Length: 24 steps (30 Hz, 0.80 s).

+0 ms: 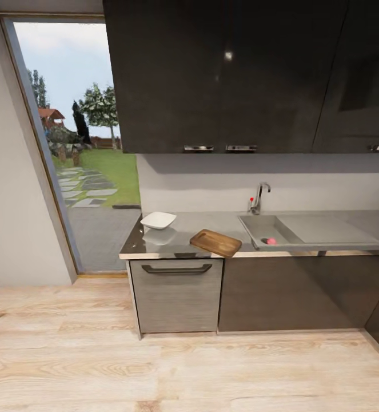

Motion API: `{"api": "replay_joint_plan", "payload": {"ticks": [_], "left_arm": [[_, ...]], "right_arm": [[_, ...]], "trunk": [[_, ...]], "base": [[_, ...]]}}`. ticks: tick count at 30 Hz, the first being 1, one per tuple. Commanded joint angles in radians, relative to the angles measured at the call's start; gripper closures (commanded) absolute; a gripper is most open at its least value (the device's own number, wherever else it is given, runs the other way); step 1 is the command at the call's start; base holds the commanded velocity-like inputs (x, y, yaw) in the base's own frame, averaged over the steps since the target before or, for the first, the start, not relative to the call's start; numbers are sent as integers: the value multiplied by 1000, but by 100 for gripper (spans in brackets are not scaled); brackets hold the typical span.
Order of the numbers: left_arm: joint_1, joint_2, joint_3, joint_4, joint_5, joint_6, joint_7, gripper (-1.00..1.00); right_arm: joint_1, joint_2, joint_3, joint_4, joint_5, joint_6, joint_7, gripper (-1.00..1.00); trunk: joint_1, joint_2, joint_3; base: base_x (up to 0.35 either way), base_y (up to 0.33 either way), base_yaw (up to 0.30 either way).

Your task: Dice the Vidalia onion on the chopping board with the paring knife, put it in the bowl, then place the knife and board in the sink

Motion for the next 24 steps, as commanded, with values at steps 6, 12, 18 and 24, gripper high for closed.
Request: {"api": "replay_joint_plan", "payload": {"ticks": [6,12,18,24], "left_arm": [[0,-3,1,-1,1,-1,0,-100],[0,-4,1,-1,1,-1,0,-100],[0,-4,1,-2,0,-1,1,-100],[0,-4,1,-2,-1,-1,1,-100]], "right_arm": [[-1,0,0,1,-1,-3,-3,-100],[-1,0,0,0,-1,-3,-3,-100],[-1,0,0,1,-1,-3,-3,-100],[-1,0,0,0,-1,-3,-3,-100]], "trunk": [[-23,41,17],[-46,83,36],[-69,125,55],[-92,167,74]], "base": [[0,0,0],[0,0,0],[0,0,0],[0,0,0]]}}
